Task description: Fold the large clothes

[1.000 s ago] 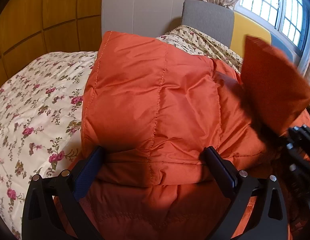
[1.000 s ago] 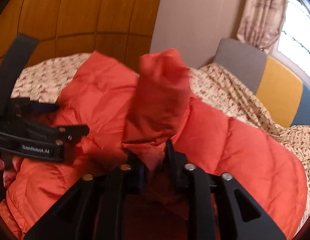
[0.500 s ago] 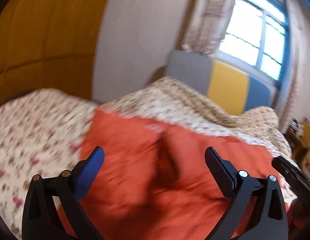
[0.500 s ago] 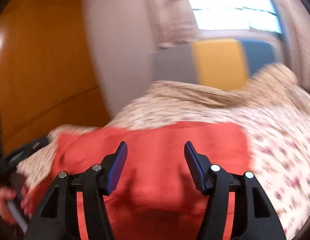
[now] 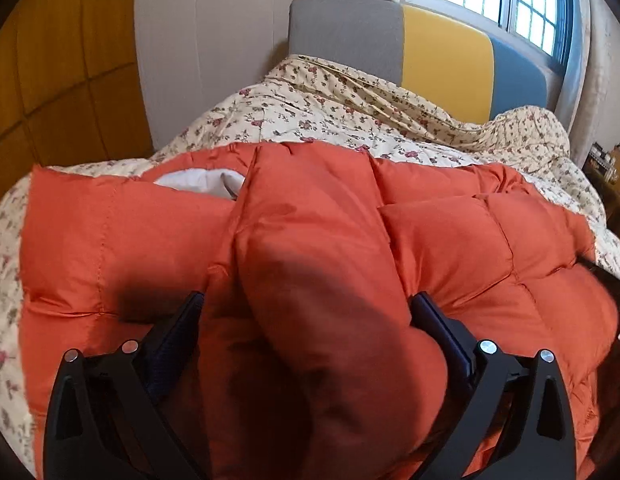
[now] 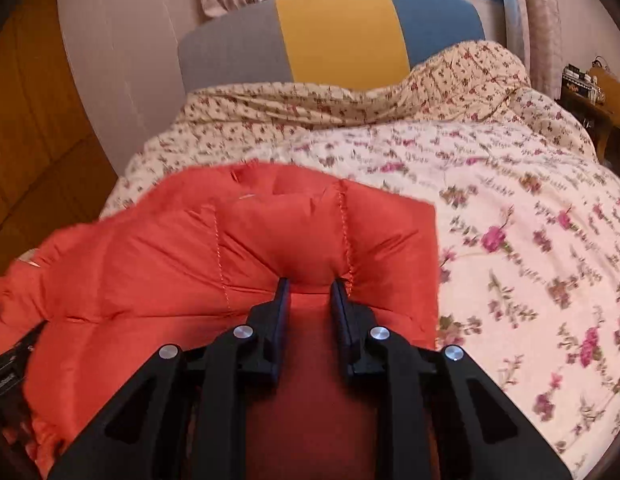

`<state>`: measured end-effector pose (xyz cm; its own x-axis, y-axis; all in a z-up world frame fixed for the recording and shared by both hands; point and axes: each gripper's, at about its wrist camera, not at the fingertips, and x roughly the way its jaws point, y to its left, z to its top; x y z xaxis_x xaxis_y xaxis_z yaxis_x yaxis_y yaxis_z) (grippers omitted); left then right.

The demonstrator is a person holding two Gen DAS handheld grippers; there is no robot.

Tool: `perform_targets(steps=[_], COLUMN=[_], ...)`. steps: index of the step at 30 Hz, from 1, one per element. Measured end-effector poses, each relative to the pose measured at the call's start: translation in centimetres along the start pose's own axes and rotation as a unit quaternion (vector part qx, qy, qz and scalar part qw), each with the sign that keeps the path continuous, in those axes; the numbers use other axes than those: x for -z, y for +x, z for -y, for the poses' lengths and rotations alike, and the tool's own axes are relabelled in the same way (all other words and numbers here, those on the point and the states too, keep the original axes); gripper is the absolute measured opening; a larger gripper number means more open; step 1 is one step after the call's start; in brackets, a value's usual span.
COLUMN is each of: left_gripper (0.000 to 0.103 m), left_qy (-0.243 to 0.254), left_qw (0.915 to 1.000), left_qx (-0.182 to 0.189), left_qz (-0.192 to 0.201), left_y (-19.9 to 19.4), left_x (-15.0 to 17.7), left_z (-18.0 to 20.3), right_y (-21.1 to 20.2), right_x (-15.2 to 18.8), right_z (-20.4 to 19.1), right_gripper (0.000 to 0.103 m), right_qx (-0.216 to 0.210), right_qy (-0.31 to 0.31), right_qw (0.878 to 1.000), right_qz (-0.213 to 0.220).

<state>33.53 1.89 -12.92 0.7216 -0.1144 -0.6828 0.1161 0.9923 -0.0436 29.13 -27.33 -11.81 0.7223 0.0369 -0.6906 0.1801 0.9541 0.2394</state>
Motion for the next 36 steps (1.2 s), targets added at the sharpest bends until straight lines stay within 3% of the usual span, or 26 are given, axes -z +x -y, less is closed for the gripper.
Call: perform_targets(steps=[6,9,11,14,19,27,31,36], left_gripper=[0.100,0.100,0.100,0.100,0.100,0.100,0.100,0.100], left_qy=[0.009,0.010,0.009,0.007,0.006,0.007,0.014,0.006], left_qw=[0.9998,0.9998,0.9998,0.9999,0.9999,0.9998,0.9994,0.9990], left_qx=[-0.010,-0.013,-0.011,-0.009,-0.006,-0.007,-0.006,0.038], left_qz=[-0.012,-0.013,-0.013,-0.011,-0.011,-0.018,-0.032,-0.024], left_y=[0.6,0.6,0.5,0.4,0.4,0.7,-0.8,-5.5], left_x=[0.2,0.4,0.6,0.7,0.7,0.6,0.5,2.9], left_z=[0.3,0.3,0.2,-0.1,-0.1,0.0,0.0,-1.5], right_y=[0.0,-2.7,-5.2,-6.4,-3.3,-2.5,-4.6,-9.0], right_x=[-0.2,-0.3,0.2,0.9,1.9,2.2,1.6,2.5], right_z=[0.5,0.8,0.5,0.2,1.4,1.5,1.8,1.8], right_gripper=[0.022,0.047,0.047,0.047,0.046,0.048,0.071,0.071], right_qx=[-0.010,-0.031,-0.029,-0.023,-0.003,0.007,-0.019,-0.037], right_qy=[0.011,0.017,0.004,-0.012,0.008,0.001,0.010,0.004], right_qw=[1.000,0.999,0.999,0.999,1.000,1.000,0.999,0.999], right_qz=[-0.004,0.017,0.043,0.037,-0.015,-0.022,-0.024,-0.026])
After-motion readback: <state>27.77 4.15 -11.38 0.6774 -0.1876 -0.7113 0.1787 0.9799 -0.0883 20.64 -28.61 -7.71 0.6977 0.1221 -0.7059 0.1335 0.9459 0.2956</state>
